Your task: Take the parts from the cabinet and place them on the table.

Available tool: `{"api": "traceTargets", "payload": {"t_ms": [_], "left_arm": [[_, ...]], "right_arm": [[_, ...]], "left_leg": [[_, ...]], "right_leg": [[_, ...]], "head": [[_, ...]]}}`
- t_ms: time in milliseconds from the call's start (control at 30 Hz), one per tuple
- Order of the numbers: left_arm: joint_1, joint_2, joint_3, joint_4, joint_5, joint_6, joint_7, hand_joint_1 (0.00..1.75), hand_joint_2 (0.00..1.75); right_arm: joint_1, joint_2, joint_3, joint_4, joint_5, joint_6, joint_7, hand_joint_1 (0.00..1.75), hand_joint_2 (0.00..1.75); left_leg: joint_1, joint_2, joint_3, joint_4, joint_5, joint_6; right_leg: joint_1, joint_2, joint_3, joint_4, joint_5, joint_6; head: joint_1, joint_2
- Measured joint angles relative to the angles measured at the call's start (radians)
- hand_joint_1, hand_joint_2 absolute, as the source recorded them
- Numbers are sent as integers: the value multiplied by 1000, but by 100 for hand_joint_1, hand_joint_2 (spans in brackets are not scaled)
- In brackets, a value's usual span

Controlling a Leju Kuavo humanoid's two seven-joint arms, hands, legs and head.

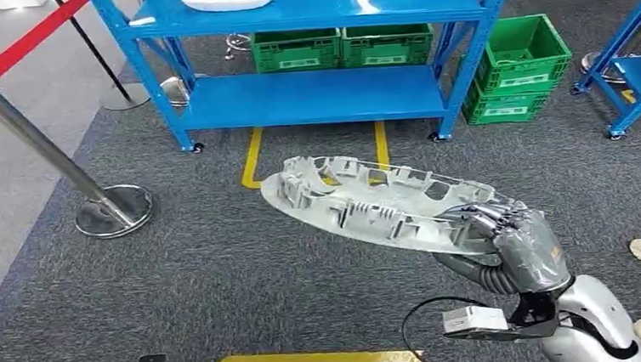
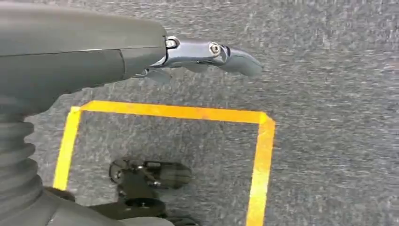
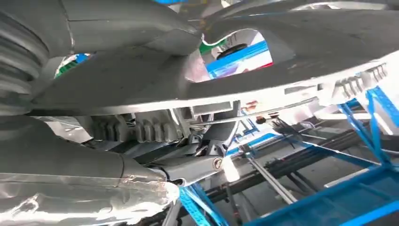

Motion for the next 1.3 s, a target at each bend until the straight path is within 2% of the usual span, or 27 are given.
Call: {"api": "traceTargets", "payload": {"t_ms": [33, 67, 100, 167, 200, 233, 267, 300, 367, 400, 433, 467, 500, 533, 567, 633, 700, 900, 1000, 1033, 1067, 1100, 1167, 1200, 1233, 1267, 1300], "left_arm": [[0, 0, 0, 0, 0, -1, 0, 0, 175], [-1, 1, 0, 0, 1, -1, 0, 0, 175], [-4, 1, 1, 0, 1, -1, -1, 0, 175], [-5, -1, 1, 0, -1, -2, -1, 0, 175], [-4, -1, 1, 0, -2, -2, 0, 0, 175], [-4, -1, 1, 0, -2, -2, 0, 0, 175], [-4, -1, 1, 0, -2, -2, 0, 0, 175], [-4, -1, 1, 0, -2, -2, 0, 0, 175], [-4, -2, 0, 0, -7, 0, 3, 0, 175], [-5, -1, 0, 0, -10, 1, 5, 0, 175], [-6, 0, 0, 0, -10, 2, 5, 0, 175], [-6, 0, 0, 0, -10, 2, 5, 0, 175], [-6, 1, 1, 0, -10, 2, 5, 0, 175], [-6, 1, 1, 0, -9, 2, 5, 0, 175], [-7, 1, 1, 0, -8, 3, 4, 0, 175], [-9, 1, 1, 0, -5, 3, 4, 0, 175], [-10, 1, 1, 0, -1, 2, 1, 0, 175], [-11, 1, 1, 0, 0, 3, -1, 0, 175], [-11, 1, 1, 0, 0, 5, 0, 0, 175], [-11, 0, 1, 0, 0, 6, 0, 0, 175], [-12, 0, 1, 0, 0, 7, 0, 0, 175], [-13, 0, 1, 0, 0, 7, 0, 0, 175], [-12, -2, 1, 0, 0, 7, 0, 0, 175], [-11, -2, 1, 0, 0, 7, 0, 0, 175], [-11, -2, 1, 0, 0, 7, 0, 0, 175], [-11, -3, 1, 0, 0, 7, 0, 0, 175], [-11, -5, 1, 0, 0, 7, 0, 0, 175]], "right_arm": [[0, 1, 0, 0, 0, 0, 0, 175, 175], [1, 0, 0, 0, -1, 0, -1, 175, 175], [0, 0, 0, 0, -1, 1, -1, 175, 175], [1, 1, 0, 0, 0, 1, -1, 175, 175], [1, 1, 1, 0, 0, 1, -1, 175, 175], [1, 1, 1, 0, 0, 1, -1, 175, 175], [1, 1, 1, 1, 0, 1, -1, 175, 175], [1, 1, 1, 1, 0, 1, 0, 175, 175], [1, 1, 1, 1, 2, 2, 0, 175, 175], [-1, 2, 1, 2, 3, 3, 1, 175, 175], [-1, 2, 0, 1, 4, 3, 2, 175, 175], [0, 2, 0, 2, 5, 5, 3, 175, 175], [0, 3, 0, 2, 7, 6, 4, 175, 175], [0, 3, 0, 2, 7, 8, 4, 175, 175], [0, 3, 0, 2, 6, 8, 3, 175, 175], [0, 3, -2, 2, 6, 9, 4, 175, 175], [-1, 3, -3, 2, 6, 9, 3, 175, 175], [-1, 9, -3, 2, 12, 13, 4, 175, 175], [-1, 10, -3, 1, 16, 12, 4, 175, 175], [0, 10, -5, 1, 16, 12, 4, 175, 175], [0, 11, -5, 1, 16, 12, 5, 175, 175], [-2, 11, -5, 1, 16, 12, 4, 175, 175], [0, 11, -5, 1, 16, 12, 4, 175, 175], [1, 11, -5, 1, 17, 12, 4, 175, 175], [2, 11, -5, 2, 17, 12, 5, 175, 175], [2, 11, -5, 2, 17, 12, 5, 175, 175], [2, 11, -5, 2, 17, 12, 5, 175, 175]], "left_leg": [[1, 0, -2, -5, 7, 9], [8, 3, -2, -13, 17, 17], [7, 3, -8, -13, 23, 24], [7, 2, -23, -13, 33, 30], [6, 2, -30, -12, 39, 31], [6, 3, -36, -11, 43, 30], [6, 3, -41, -10, 47, 28], [6, 2, -45, -8, 50, 26], [8, 2, -47, -4, 54, 20], [2, 1, -51, -1, 56, 14], [-1, 0, -59, 7, 58, 10], [-2, 1, -64, 7, 58, 11], [-4, 0, -68, 7, 67, 35], [-4, 0, -71, 6, 70, 49], [-4, 1, -74, 5, 75, 54], [-2, 1, -77, -2, 82, 46], [0, 1, -80, -7, 90, 32], [-2, 1, -92, -4, 92, 27], [-5, 1, -93, -7, 95, 27], [7, 5, -87, -26, 106, 23], [7, 6, -85, -29, 108, 24], [8, 10, -87, -29, 108, 27], [8, 17, -90, -28, 109, 27], [8, 21, -92, -26, 109, 26], [9, 25, -94, -24, 109, 25], [11, 29, -95, -22, 110, 24], [14, 34, -98, -15, 108, 19]], "right_leg": [[1, 0, 0, -2, 5, 7], [-2, 1, -12, 5, -3, 10], [-1, 0, -26, 38, -38, 15], [-3, 1, -88, 203, -130, 24], [-3, 1, -118, 282, -165, 27], [-3, 1, -128, 319, -175, 29], [-3, 0, -113, 306, -163, 29], [-3, 0, -73, 246, -133, 29], [-6, -2, 49, 50, -59, 28], [-5, -2, 76, 1, -82, 27], [-4, 3, 76, -4, -71, 11], [-7, 3, 72, -5, -68, 8], [-6, 4, 67, -5, -64, 10], [-4, 5, 64, -5, -61, 6], [-3, 5, 60, -4, -58, 1], [1, 6, 53, -4, -54, -5], [2, 5, 49, -4, -50, -10], [-1, 4, 39, -3, -43, -2], [-4, 5, 39, -11, -37, 8], [-3, 6, 36, -6, -41, 11], [-3, 4, 23, 13, -62, 16], [-4, 5, 3, 65, -101, 20], [-6, 5, -70, 238, -185, 29], [-7, 4, -95, 298, -204, 33], [-9, 4, -94, 299, -194, 35], [-11, 2, -69, 256, -165, 38], [-14, -3, -23, 169, -122, 43]], "head": [[-1, 0], [-2, 0], [5, 0], [6, 0], [7, 0], [6, 0], [7, 0], [7, 0], [6, 0], [7, 0], [5, 0], [3, 0], [5, 0], [3, 0], [2, 0], [3, 0], [3, 0], [3, 0], [2, 0], [2, 0], [5, 0], [7, 0], [7, 0], [7, 0], [7, 0], [7, 0], [7, 0]]}}
